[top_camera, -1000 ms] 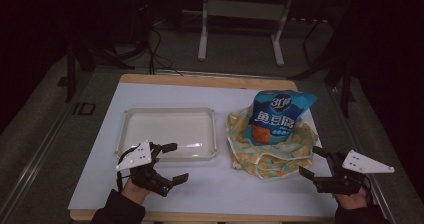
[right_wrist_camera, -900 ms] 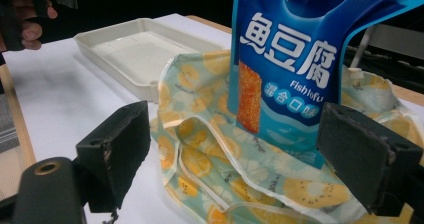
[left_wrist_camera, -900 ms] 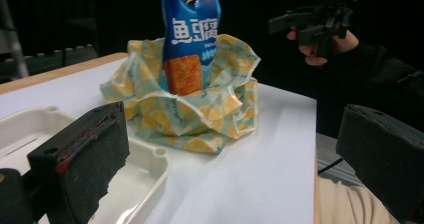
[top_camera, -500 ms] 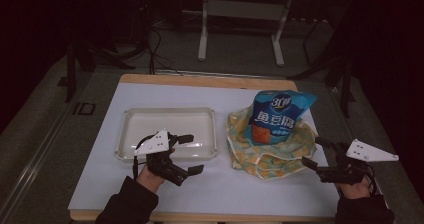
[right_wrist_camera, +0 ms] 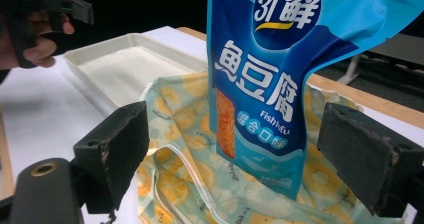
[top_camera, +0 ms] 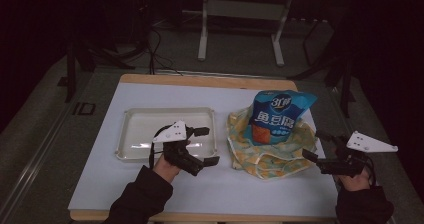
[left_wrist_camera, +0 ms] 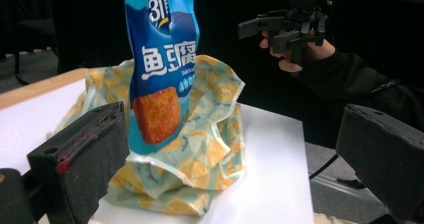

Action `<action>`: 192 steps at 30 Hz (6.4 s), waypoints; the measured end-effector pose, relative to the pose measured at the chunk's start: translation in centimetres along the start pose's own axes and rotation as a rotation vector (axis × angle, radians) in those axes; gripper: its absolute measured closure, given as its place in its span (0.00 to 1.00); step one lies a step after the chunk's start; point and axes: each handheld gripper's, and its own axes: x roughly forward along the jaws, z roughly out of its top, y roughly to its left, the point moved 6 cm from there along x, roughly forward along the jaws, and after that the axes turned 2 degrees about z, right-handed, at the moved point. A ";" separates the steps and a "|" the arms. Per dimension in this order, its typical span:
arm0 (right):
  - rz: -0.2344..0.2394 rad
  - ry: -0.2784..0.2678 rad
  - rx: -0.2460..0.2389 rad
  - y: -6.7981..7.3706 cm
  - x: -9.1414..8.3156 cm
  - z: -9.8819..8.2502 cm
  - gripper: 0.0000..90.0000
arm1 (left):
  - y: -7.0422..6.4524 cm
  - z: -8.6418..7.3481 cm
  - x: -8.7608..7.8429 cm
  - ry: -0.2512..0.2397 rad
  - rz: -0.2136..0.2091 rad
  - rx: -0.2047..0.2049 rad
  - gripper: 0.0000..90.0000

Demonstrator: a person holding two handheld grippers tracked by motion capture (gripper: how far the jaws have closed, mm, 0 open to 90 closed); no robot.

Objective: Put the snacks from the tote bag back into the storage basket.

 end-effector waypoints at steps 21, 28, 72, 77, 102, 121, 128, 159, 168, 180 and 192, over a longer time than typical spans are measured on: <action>-0.022 0.035 -0.024 -1.7 1.2 0.1 0.16 | 2.6 2.5 6.7 0.082 -0.050 -0.005 0.01; 0.005 0.071 -0.008 -2.4 2.2 -0.2 0.18 | 3.8 2.9 8.6 0.081 -0.031 0.019 0.01; -0.048 0.081 0.007 -5.3 8.1 0.0 0.84 | 8.1 0.9 15.8 0.171 0.123 0.019 0.67; -0.054 0.086 0.010 -5.3 8.3 -0.1 0.91 | 7.8 1.2 16.3 0.176 0.142 0.037 0.82; -0.086 0.100 0.014 -4.9 7.5 1.2 0.99 | 6.7 3.1 16.7 0.213 0.170 -0.018 0.97; -0.091 0.070 -0.036 -3.7 5.2 5.6 0.99 | 4.8 7.9 15.3 0.190 0.180 0.012 0.98; -0.087 0.040 -0.045 -3.1 4.4 7.4 0.99 | 4.1 10.1 14.4 0.195 0.186 0.032 0.98; -0.034 0.023 -0.108 1.5 6.7 13.3 0.99 | 3.5 13.6 7.1 0.167 0.251 0.036 0.98; -0.005 0.028 -0.117 2.9 8.6 13.9 0.99 | 3.9 13.2 4.7 0.162 0.272 0.021 0.98; 0.034 0.023 -0.130 4.7 10.9 14.4 0.99 | 4.3 12.5 1.7 0.156 0.306 0.006 0.98; 0.062 0.034 -0.134 6.7 13.5 14.8 0.99 | 4.9 11.6 -1.4 0.154 0.340 -0.019 0.98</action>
